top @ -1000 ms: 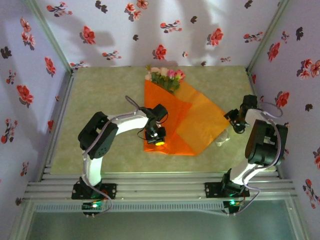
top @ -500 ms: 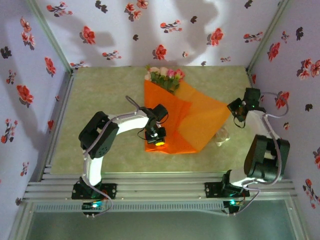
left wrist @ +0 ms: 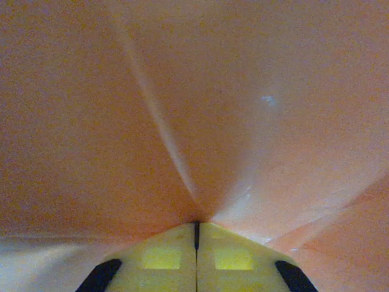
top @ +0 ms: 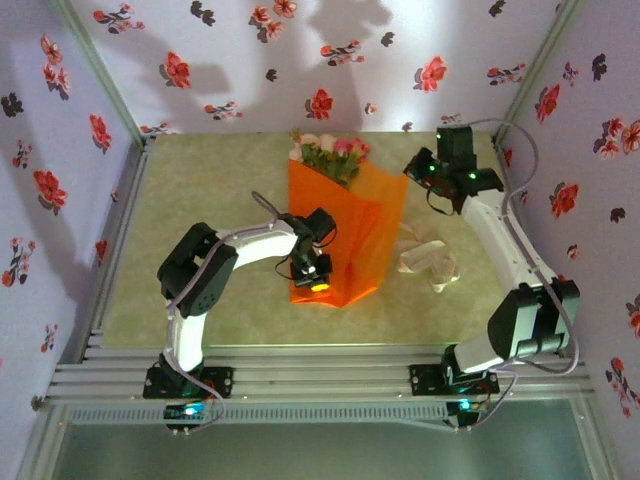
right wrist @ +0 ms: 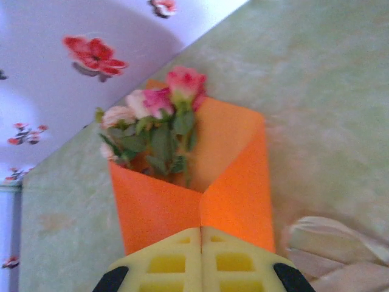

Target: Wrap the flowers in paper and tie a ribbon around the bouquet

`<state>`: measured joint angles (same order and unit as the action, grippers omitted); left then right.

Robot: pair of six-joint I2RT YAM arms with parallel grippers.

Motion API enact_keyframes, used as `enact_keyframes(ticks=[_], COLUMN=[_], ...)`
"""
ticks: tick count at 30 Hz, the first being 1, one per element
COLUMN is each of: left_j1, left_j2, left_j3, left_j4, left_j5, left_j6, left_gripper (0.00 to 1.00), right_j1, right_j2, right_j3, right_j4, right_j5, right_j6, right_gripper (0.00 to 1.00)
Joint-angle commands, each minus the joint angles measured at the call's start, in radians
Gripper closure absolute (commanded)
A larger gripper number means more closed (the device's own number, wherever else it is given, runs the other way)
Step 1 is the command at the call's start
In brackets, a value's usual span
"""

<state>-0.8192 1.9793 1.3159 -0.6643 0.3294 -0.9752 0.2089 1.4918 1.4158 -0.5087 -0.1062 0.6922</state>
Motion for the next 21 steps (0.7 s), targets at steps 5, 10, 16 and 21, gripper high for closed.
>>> enact_keyframes(ticks=[5, 10, 16, 21], left_j1=[-0.002, -0.005, -0.012, -0.016], left_j2=[0.005, -0.016, -0.094, -0.269], left_j3=[-0.052, -0.117, -0.207, -0.341], left_j4=[0.049, 0.118, 0.224, 0.326], left_j5=[-0.033, -0.059, -0.149, -0.285], left_j6=[0.024, 0.018, 0.011, -0.04], left_gripper=[1.0, 1.0, 1.0, 0.74], right_j1=[0.056, 0.12, 0.219, 0.245], right_j2=[0.103, 0.212, 0.383, 0.48], right_j3=[0.14, 0.252, 0.432, 0.474], right_j4=[0.03, 0.067, 0.036, 0.047], right_j5=[-0.089, -0.149, -0.196, -0.206], right_j6=[0.125, 0.171, 0.166, 0.165], right_gripper=[1.0, 1.0, 1.0, 1.0])
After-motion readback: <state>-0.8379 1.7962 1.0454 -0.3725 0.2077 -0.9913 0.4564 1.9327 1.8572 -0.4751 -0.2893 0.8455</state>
